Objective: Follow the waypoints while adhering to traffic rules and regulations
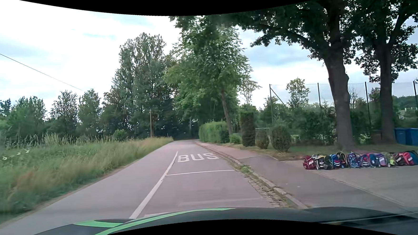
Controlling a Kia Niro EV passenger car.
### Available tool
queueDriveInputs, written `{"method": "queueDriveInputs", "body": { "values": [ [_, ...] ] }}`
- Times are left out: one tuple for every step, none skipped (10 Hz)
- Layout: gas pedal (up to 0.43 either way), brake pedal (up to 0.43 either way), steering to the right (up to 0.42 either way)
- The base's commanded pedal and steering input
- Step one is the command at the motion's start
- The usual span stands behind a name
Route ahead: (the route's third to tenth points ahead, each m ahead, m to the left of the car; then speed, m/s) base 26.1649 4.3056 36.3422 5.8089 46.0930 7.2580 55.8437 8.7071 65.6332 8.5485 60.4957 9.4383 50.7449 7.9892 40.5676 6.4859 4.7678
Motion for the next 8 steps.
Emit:
{"method": "queueDriveInputs", "body": {
  "values": [
    [0.000,0.232,-0.024],
    [0.000,0.232,-0.028],
    [0.000,0.238,-0.034],
    [0.000,0.238,-0.039],
    [0.000,0.238,-0.042],
    [0.000,0.244,-0.042],
    [0.000,0.244,-0.044],
    [0.000,0.250,-0.047]
  ]
}}
